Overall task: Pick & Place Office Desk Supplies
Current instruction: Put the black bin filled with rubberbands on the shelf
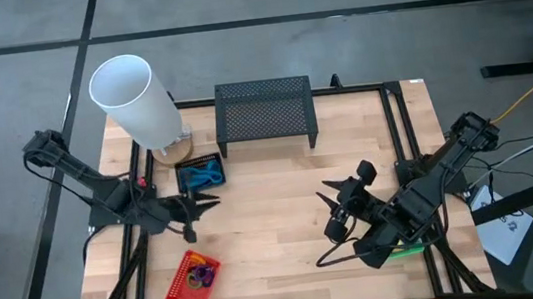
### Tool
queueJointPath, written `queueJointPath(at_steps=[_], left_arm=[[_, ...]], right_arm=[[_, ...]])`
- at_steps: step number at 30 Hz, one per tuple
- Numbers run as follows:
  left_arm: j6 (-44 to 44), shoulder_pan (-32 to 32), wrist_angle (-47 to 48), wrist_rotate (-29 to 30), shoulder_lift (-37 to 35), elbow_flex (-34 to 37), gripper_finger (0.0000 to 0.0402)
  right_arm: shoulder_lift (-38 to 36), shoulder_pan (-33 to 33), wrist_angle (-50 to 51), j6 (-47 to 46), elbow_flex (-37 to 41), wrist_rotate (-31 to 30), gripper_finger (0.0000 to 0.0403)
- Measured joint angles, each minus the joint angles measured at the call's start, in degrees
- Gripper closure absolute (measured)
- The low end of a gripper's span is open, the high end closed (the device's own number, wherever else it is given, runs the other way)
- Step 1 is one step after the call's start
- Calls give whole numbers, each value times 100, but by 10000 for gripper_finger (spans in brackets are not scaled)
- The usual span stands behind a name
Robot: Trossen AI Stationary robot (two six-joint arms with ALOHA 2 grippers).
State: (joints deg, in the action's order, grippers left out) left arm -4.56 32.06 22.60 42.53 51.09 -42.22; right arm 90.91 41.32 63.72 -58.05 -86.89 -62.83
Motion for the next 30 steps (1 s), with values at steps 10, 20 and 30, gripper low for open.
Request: queueJointPath(at_steps=[10, 20, 30], left_arm=[[1970, 390, 3972, -626, 35, -358, 271], [1532, 674, 4964, -907, 700, -356, 216], [633, 236, 4980, -1314, 1519, -327, 205]], right_arm=[[1, 0, -9, -5, 0, 245, 264], [1, 0, -97, -82, 0, 247, 264], [1, 2, -215, -456, 0, 542, 264]])
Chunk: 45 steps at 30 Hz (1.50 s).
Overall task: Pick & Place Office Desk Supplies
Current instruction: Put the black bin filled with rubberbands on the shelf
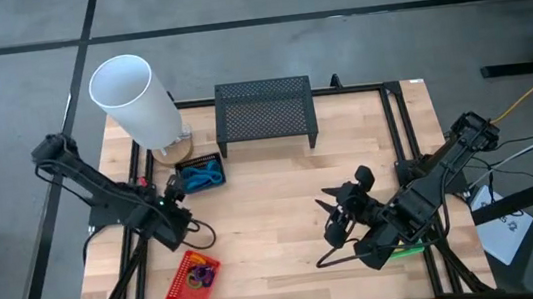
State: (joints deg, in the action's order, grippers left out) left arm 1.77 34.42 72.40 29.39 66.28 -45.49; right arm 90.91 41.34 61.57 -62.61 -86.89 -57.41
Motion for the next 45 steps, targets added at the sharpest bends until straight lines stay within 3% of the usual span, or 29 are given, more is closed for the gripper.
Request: queueJointPath(at_steps=[9, 16, 24, 33, 37, 45], left_arm=[[-22, -755, -238, -78, 523, 13, 205], [-14, -1507, -1153, -340, 588, 13, 206], [-45, -2192, -1309, -503, 588, 13, 206], [-152, -2210, -1416, -948, 614, 13, 206], [-149, -2128, -1126, -773, 764, 13, 206], [103, -2224, -1206, -893, 1477, 13, 206]], right_arm=[[-2, -2, -8, 22, 0, -2, 264], [-2, -2, -8, 46, 0, -4, 264], [-2, -2, -8, 42, 0, -2, 264], [100, -2, -6, 45, 0, -9, 264], [276, -1, -5, 46, 0, 30, 264], [343, -1, -6, 23, 0, 149, 264]])
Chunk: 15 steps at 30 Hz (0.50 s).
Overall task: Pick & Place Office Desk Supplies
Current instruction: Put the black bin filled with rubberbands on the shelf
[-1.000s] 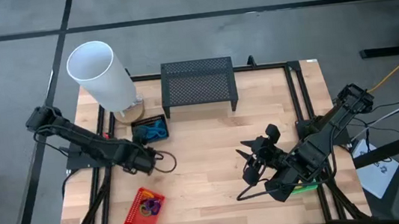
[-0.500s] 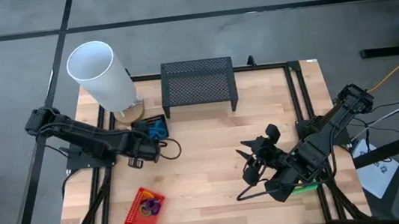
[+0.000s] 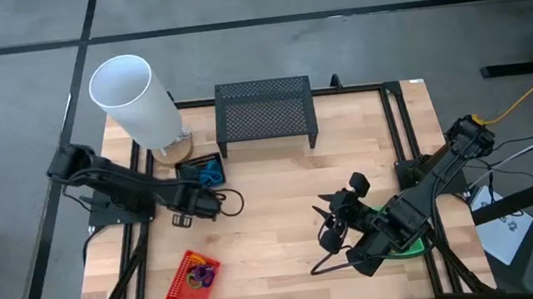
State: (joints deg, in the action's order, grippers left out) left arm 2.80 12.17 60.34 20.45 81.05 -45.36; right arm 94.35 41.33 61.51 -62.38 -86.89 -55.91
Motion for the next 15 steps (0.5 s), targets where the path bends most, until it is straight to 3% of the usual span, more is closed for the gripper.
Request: queueJointPath(at_steps=[3, 7, 15], left_arm=[[-76, -82, -239, -187, 302, 0, 217], [-156, -168, -558, -375, 573, 0, 261], [-267, -266, -1584, -1499, 547, -386, 357]], right_arm=[[0, -1, 1, -1, 0, -1, 264], [0, 1, 1, -1, 0, -3, 264], [0, -16, 1, 4, 0, -18, 264]])
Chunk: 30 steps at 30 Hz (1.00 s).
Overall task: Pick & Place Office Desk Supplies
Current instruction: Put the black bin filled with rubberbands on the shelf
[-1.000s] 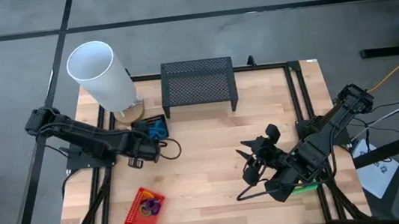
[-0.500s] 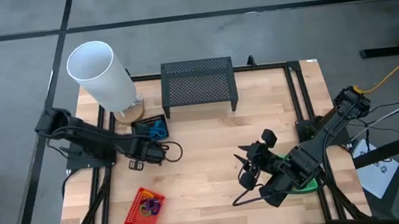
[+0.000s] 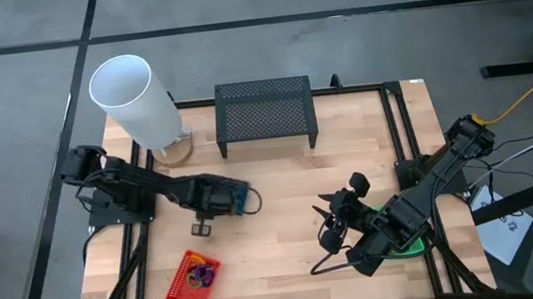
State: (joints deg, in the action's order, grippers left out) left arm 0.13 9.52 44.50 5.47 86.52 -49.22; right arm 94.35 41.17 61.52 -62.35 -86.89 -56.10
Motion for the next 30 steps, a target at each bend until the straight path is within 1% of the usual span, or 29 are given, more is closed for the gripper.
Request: queueJointPath(at_steps=[3, 8, 11, 13, 16, 19, 20, 21, 23, 24, 27, 30], left_arm=[[-253, 2, -349, -11, -39, -363, 362], [-732, -83, -708, 42, -39, -876, 357], [-1029, -231, -1063, 96, -38, -912, 357], [-1106, -336, -1125, 98, -30, -911, 356], [-903, -415, -1062, 246, 18, -906, 349], [-790, -332, -800, 494, -58, -901, 331], [-574, -311, -749, 698, -80, -905, 324], [-165, -287, -669, 987, -113, -905, 317], [949, -307, -423, 1518, -152, -904, 303], [1424, -357, -285, 1648, -171, -908, 297], [2213, -432, 341, 1766, -212, -900, 281], [2540, -473, 687, 1853, -214, -900, 269]], right_arm=[[0, -16, 0, -2, 0, 0, 264], [0, -15, 0, 0, 0, 2, 264], [0, -16, 0, 2, 0, 2, 264], [0, -16, 0, 2, 0, 2, 264], [0, -14, 0, 1, 0, 13, 264], [0, -13, 0, 5, 0, 11, 264], [0, -13, 0, 13, 0, 11, 264], [0, -15, 0, 21, 0, 11, 264], [0, -16, 1, 23, 0, 10, 264], [0, -15, 0, 34, 0, 10, 264], [0, -14, 0, 47, 0, 11, 264], [0, -16, 0, 87, 2, 11, 264]])
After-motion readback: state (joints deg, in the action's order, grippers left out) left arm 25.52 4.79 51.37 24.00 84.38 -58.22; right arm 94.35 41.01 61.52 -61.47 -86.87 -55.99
